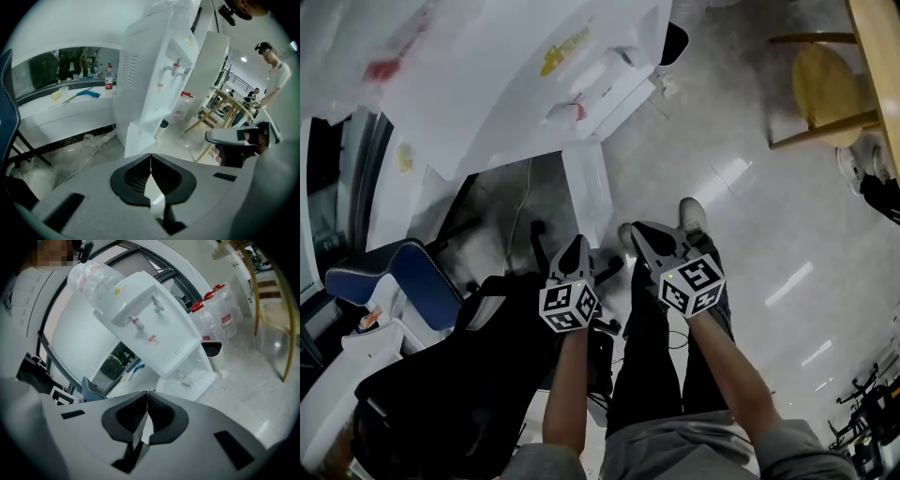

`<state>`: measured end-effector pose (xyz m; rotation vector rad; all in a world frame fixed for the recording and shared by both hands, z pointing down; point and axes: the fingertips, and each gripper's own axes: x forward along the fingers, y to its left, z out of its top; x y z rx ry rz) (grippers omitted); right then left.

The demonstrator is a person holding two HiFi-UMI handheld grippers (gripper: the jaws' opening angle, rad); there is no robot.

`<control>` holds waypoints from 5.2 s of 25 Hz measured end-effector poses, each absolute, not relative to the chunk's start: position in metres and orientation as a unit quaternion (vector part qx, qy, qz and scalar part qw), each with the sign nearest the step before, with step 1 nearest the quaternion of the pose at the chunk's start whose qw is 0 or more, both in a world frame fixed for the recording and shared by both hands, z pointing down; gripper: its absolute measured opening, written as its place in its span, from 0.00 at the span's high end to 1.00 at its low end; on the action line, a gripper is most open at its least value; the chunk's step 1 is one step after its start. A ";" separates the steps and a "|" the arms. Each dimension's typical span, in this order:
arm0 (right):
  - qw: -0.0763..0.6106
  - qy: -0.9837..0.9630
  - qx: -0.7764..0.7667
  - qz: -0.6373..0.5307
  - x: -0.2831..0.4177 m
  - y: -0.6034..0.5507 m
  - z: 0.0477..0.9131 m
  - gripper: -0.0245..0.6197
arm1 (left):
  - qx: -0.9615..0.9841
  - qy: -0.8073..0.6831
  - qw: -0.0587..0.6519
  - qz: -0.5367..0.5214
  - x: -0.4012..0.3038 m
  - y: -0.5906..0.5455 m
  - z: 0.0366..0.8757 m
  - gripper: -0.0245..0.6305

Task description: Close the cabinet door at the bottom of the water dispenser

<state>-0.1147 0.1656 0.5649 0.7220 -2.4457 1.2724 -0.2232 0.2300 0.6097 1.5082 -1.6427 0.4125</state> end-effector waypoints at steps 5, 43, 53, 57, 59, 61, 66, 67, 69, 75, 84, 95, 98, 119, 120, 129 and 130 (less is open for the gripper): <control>0.148 -0.846 0.253 0.445 -0.116 0.173 0.583 0.95 | 0.577 -0.668 0.426 0.198 -0.253 0.245 0.654 0.95; 0.282 -0.750 0.313 0.511 -0.079 0.262 0.717 0.65 | 0.607 -0.538 0.526 0.256 -0.189 0.213 0.753 0.95; 0.311 -0.749 0.321 0.489 -0.057 0.198 0.741 0.67 | 0.613 -0.533 0.528 0.248 -0.148 0.174 0.753 0.95; 0.320 -0.766 0.330 0.449 -0.039 0.167 0.737 0.73 | 0.622 -0.528 0.523 0.246 -0.131 0.151 0.750 0.95; 0.327 -0.777 0.330 0.425 -0.031 0.149 0.736 0.73 | 0.625 -0.530 0.520 0.241 -0.124 0.138 0.749 0.95; 0.334 -0.787 0.326 0.403 -0.025 0.130 0.734 0.74 | 0.626 -0.533 0.518 0.234 -0.118 0.125 0.747 0.95; 0.349 -0.809 0.309 0.357 -0.017 0.092 0.731 0.74 | 0.623 -0.540 0.521 0.224 -0.111 0.098 0.745 0.95; 0.353 -0.813 0.305 0.348 -0.016 0.086 0.730 0.75 | 0.621 -0.541 0.522 0.221 -0.110 0.094 0.745 0.95; 0.358 -0.820 0.298 0.333 -0.015 0.073 0.730 0.75 | 0.618 -0.545 0.525 0.215 -0.108 0.085 0.744 0.95; 0.369 -0.844 0.279 0.272 -0.015 0.035 0.729 0.75 | 0.603 -0.560 0.535 0.191 -0.105 0.060 0.744 0.95; 0.369 -0.876 0.243 0.193 -0.024 -0.027 0.727 0.76 | 0.593 -0.587 0.528 0.156 -0.107 0.016 0.742 0.95; 0.346 -0.900 0.225 0.137 -0.044 -0.081 0.727 0.77 | 0.595 -0.599 0.514 0.149 -0.119 -0.022 0.742 0.95; 0.338 -0.905 0.222 0.128 -0.052 -0.096 0.726 0.78 | 0.594 -0.607 0.508 0.144 -0.124 -0.032 0.741 0.95; 0.303 -0.928 0.202 0.078 -0.100 -0.160 0.724 0.80 | 0.567 -0.665 0.475 0.104 -0.161 -0.070 0.744 0.95; 0.300 -0.929 0.203 0.076 -0.102 -0.163 0.724 0.80 | 0.568 -0.668 0.468 0.107 -0.162 -0.072 0.744 0.95; 0.276 -0.934 0.216 0.064 -0.118 -0.177 0.723 0.82 | 0.575 -0.676 0.447 0.108 -0.169 -0.082 0.750 0.95; 0.275 -0.934 0.217 0.064 -0.118 -0.177 0.723 0.82 | 0.574 -0.677 0.448 0.106 -0.169 -0.081 0.751 0.95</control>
